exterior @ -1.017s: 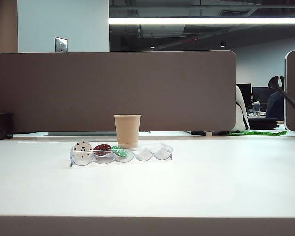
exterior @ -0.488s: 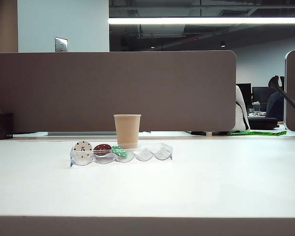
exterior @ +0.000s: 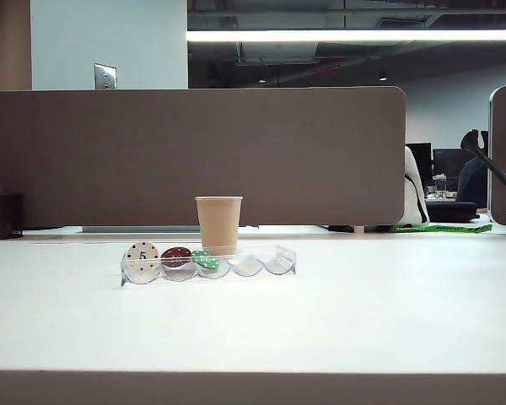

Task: Pick up the chip with the greater value and put it into the paper cup.

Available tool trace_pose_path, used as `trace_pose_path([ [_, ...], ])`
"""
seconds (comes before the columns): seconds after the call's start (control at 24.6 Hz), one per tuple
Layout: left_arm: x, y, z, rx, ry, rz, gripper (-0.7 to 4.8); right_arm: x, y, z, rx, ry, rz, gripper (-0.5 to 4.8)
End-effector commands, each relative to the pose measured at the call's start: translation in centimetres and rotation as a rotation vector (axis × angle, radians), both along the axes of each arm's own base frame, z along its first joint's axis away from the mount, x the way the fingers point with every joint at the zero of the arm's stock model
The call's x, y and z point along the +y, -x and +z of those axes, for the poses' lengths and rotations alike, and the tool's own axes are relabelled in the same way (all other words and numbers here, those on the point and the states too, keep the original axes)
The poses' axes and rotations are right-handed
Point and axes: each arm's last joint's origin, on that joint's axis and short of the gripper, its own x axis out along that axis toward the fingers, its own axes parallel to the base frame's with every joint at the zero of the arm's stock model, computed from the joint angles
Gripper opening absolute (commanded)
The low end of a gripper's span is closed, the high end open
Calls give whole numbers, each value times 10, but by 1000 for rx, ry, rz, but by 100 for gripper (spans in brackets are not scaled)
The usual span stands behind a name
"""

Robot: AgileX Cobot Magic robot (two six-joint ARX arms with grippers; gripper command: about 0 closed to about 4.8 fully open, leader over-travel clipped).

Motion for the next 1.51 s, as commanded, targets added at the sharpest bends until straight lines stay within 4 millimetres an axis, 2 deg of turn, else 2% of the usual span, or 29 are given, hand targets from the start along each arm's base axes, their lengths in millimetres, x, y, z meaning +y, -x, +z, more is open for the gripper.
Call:
trace_pose_path([
  [0.04, 0, 0, 2, -8, 2, -5, -2, -3, 0, 1, -17, 4, -35, -1],
  [0.57, 0, 0, 2, -13, -50, 0, -5, -3, 0, 1, -15, 0, -28, -1],
  [0.73, 1, 0, 2, -13, -57, 53, -5, -3, 0, 1, -15, 0, -33, -1],
  [0.94, 2, 0, 1, -14, -176, 81, -5, -3, 0, 1, -15, 0, -36, -1],
  [1.51, 3, 0, 1, -11, -198, 133, -5, -3, 0, 1, -17, 42, -44, -1],
])
